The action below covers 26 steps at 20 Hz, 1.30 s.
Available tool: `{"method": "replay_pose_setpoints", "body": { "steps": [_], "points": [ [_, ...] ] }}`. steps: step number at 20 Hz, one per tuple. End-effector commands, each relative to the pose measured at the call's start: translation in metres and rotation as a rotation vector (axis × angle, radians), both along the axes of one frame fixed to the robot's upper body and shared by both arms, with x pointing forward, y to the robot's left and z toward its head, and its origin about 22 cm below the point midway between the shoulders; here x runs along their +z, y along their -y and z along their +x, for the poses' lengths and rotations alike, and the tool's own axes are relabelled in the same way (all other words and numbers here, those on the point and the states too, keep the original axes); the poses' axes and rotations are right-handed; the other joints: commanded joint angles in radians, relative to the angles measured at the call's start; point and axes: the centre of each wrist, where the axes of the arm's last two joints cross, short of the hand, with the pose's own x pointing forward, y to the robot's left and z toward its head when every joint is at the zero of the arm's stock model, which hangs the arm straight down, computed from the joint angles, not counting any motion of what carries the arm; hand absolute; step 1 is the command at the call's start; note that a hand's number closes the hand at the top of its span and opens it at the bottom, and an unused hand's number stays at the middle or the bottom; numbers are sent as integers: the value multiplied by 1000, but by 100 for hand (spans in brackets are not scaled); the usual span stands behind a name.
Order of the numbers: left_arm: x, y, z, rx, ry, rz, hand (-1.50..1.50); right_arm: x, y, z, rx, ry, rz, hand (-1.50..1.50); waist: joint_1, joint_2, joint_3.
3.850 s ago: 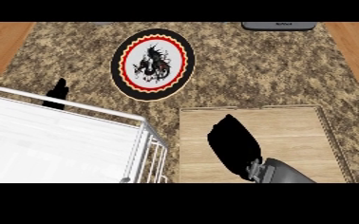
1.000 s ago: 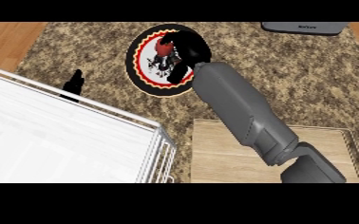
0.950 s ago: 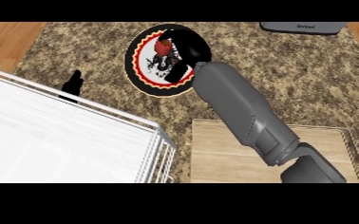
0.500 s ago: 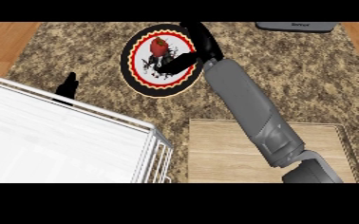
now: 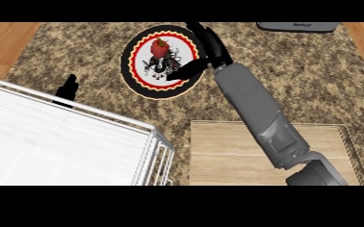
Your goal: Pick the bell pepper from the tray and place it in the plate
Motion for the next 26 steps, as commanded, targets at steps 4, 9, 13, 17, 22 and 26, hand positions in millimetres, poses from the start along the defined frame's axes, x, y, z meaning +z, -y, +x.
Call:
{"method": "replay_pose_setpoints", "body": {
  "steps": [4,9,13,17,22,26],
  "points": [
    [-21,28,-2,-85,-150,-81,0,-15,5,-1,20,22,12,-150,7,10,-17],
    [-21,21,1,-83,-154,-91,0,-11,1,2,-35,21,-45,-150,10,4,-18],
    [-31,28,2,-77,-148,-84,0,-21,5,0,-74,23,-95,-150,9,11,-19],
    [-25,26,-3,-72,-165,-77,0,-34,13,-3,-75,17,-100,-150,-5,7,-18],
    [-20,30,1,-89,-150,-101,0,-22,8,2,-126,13,-142,-150,3,9,-18],
    [-28,21,-3,-53,-155,-88,0,-55,28,-9,-132,-1,-147,-150,-19,8,-18]
  ]
}}
